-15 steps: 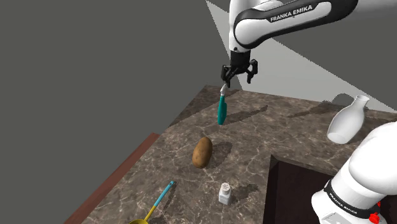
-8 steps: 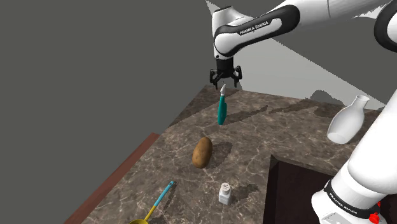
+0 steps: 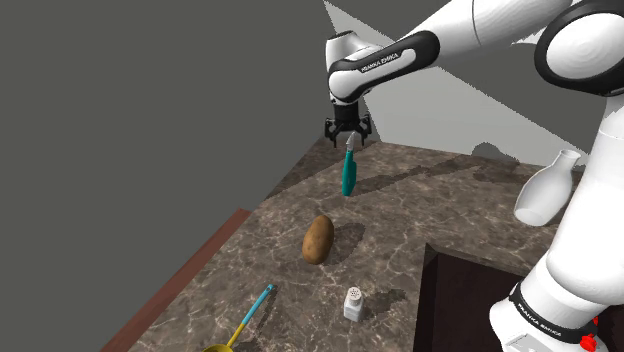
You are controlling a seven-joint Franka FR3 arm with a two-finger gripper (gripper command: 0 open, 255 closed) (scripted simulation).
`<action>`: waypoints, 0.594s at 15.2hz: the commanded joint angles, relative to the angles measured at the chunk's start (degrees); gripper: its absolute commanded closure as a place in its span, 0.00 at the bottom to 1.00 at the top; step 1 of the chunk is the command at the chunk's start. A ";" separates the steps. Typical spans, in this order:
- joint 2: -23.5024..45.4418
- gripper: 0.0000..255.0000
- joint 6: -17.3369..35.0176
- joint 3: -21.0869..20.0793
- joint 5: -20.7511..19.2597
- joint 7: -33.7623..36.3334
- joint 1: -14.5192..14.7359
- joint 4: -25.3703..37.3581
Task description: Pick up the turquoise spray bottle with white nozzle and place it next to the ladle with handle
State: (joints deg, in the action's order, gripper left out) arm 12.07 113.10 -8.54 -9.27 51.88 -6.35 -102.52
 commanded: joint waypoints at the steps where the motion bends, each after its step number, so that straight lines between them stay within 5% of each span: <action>1: 0.64 0.00 1.52 0.07 -0.20 0.25 -0.02 -0.87; 9: 0.98 0.00 2.62 0.14 -0.33 0.33 -0.07 -1.63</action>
State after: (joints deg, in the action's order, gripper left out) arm 13.05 115.71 -8.40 -9.60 52.21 -6.42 -104.15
